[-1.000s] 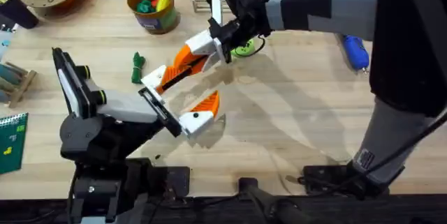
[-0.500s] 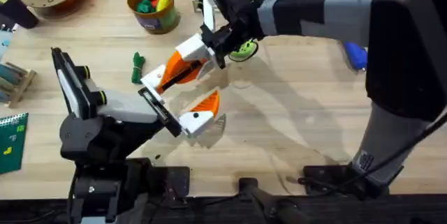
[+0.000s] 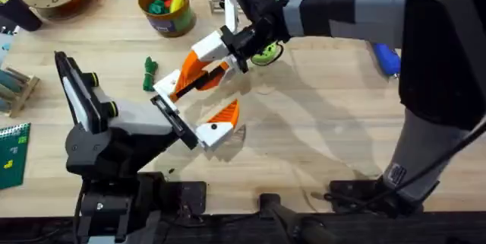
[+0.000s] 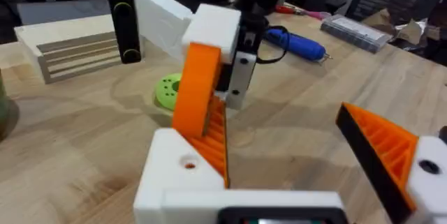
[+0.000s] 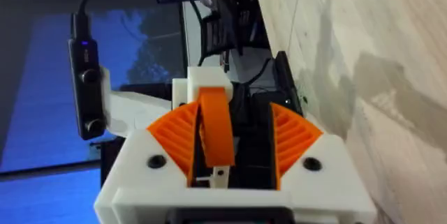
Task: Pick up the gripper from the table and insert it into the empty holder that is missing its gripper. Then pick up a screw, insert it into the mounting hole, and use the screwdriver to tighten it. Finally, clean up the table by picking up the vegetable and placing it into the bucket.
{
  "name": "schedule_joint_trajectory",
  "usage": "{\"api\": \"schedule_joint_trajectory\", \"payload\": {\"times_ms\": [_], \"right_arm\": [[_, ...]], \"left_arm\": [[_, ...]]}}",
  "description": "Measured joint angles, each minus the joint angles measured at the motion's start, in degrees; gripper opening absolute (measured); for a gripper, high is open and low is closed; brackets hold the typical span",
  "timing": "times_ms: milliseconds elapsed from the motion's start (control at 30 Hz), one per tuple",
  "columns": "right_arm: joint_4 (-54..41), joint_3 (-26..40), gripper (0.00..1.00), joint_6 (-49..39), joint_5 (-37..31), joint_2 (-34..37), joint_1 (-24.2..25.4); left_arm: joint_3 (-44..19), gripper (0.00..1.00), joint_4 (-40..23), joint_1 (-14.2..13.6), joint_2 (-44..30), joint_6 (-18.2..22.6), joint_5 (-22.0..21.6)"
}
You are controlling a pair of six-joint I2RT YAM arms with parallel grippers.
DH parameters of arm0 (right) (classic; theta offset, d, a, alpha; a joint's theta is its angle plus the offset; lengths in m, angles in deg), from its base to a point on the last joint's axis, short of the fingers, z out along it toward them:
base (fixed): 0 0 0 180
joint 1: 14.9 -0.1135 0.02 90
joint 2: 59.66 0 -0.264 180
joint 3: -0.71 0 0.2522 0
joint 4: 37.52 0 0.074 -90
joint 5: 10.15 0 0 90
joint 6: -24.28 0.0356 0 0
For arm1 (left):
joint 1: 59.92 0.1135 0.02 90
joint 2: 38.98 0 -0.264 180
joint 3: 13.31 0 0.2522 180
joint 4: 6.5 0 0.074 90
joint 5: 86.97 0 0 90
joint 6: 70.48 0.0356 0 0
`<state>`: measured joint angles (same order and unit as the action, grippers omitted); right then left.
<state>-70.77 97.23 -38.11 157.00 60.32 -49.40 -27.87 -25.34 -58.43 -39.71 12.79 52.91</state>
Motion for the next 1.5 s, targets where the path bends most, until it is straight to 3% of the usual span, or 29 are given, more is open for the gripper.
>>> {"api": "schedule_joint_trajectory", "payload": {"times_ms": [133,300,467,767,1067,1100,1133,1267,1300,1500], "right_arm": [[0.1,0.0,0.589,-0.6,0.0,0.0,0.4],[0.2,0.0,0.761,-1.0,0.0,0.0,0.5],[0.2,0.0,0.807,-2.0,0.0,0.0,1.5],[-1.7,0.0,0.818,-8.5,-3.5,0.0,13.0],[-15.4,-0.5,0.820,-21.5,-21.5,-2.4,17.2],[-16.7,-0.6,0.821,-22.7,-23.7,-4.1,17.4],[-19.1,-0.7,0.821,-25.7,-29.8,-10.8,17.6],[-21.5,-0.6,0.833,-29.1,-36.7,-19.3,17.7],[-23.7,-0.6,0.867,-31.7,-41.9,-23.6,17.7],[-30.5,-0.6,0.910,-39.6,-55.6,-28.1,17.7]], "left_arm": [[0.0,0.972,0.2,-0.1,0.1,0.3,-0.5],[0.0,0.971,0.3,-0.1,0.1,0.5,-2.1],[0.0,0.972,0.5,-0.1,0.1,0.5,-3.9],[0.0,0.972,0.6,-0.1,0.1,0.7,-5.2],[0.0,0.974,0.7,-0.1,0.1,0.7,-6.1],[0.0,0.973,0.7,-0.1,0.1,0.7,-6.2],[0.0,0.973,0.7,-0.1,0.1,0.7,-6.2],[0.0,0.973,0.7,-0.1,0.1,0.7,-6.2],[0.0,0.973,0.7,-0.1,0.1,0.7,-6.2],[0.0,0.973,0.7,-0.1,0.1,0.7,-6.2]]}}
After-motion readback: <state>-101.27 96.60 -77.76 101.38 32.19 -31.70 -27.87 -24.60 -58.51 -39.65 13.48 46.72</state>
